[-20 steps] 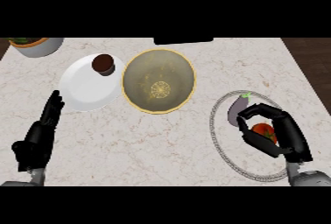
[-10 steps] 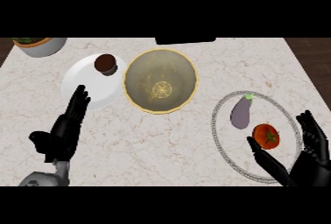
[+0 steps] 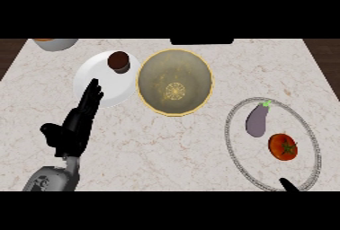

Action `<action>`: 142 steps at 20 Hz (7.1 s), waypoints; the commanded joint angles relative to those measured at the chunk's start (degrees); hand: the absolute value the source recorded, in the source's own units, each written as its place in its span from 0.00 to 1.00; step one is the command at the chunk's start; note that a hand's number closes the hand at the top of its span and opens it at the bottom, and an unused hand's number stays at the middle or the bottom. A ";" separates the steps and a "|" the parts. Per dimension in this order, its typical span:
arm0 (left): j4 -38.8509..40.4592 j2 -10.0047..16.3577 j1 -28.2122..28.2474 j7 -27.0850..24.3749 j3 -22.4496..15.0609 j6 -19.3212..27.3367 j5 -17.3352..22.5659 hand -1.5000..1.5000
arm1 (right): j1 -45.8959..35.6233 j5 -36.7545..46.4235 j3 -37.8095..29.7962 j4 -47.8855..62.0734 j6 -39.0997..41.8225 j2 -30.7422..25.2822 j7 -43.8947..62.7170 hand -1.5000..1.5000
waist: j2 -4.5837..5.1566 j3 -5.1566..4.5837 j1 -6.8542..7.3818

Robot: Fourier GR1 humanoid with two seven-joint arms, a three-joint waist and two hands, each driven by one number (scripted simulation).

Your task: Pick the tomato from the placemat and place it in the bowl

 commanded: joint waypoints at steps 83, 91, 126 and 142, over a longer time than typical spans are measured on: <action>1.58 -11.11 -0.47 1.46 9.22 -11.63 -11.25 0.50 | -24.84 14.01 7.91 38.19 27.68 -3.16 0.92 1.00 | -0.07 -0.05 2.67; 1.61 -10.75 -3.69 2.61 9.72 -12.78 -10.07 0.50 | -33.07 17.56 36.10 31.77 54.05 -2.21 -5.55 1.00 | -0.28 -0.08 4.50; -0.01 -12.07 -0.11 2.14 9.31 -11.22 -12.57 0.50 | -82.37 17.89 18.48 20.75 55.11 -1.47 42.64 1.00 | 0.36 -0.01 2.32; -1.05 -11.68 -2.42 4.16 10.37 -12.41 -11.50 0.50 | -86.16 32.36 13.46 68.34 33.53 1.18 10.99 1.00 | 0.69 0.04 3.02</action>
